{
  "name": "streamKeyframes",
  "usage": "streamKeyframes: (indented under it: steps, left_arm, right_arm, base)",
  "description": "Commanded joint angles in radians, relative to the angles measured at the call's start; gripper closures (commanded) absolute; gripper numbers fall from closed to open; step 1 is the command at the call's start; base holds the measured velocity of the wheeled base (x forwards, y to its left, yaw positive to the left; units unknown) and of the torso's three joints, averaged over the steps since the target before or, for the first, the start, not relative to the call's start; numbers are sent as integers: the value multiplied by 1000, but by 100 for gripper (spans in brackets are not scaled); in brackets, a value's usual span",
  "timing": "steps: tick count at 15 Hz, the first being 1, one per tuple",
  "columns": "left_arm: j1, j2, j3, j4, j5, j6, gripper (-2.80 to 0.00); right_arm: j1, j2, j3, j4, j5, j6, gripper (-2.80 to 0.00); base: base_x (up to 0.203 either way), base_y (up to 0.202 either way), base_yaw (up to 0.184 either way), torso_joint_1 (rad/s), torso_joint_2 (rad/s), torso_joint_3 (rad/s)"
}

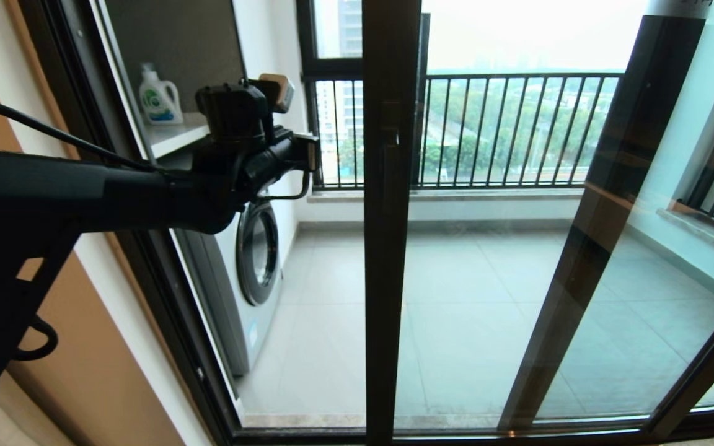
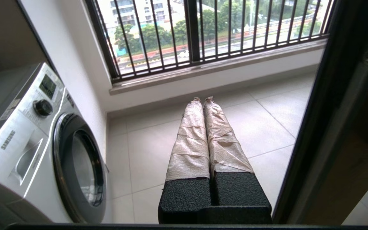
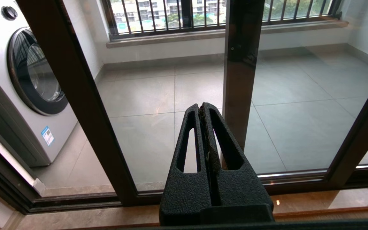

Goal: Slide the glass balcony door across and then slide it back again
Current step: Open the slid door

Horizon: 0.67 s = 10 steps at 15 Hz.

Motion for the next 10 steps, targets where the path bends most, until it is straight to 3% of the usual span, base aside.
streamKeyframes:
  steps: [1, 7, 10]
  left_arm:
    - [33, -137, 134, -6, -8, -5, 0]
    - [163, -733, 659, 5, -61, -57, 0]
    - [203, -1060, 841, 84, -54, -72, 0]
  right_arm:
    - [0, 1, 12, -1, 0, 0, 0]
    - [0, 1, 12, -1, 0, 0, 0]
    - [0, 1, 12, -1, 0, 1, 0]
  base:
    - [0, 0, 0, 0, 0, 0]
    - [0, 0, 0, 0, 0, 0]
    - [0, 0, 0, 0, 0, 0]
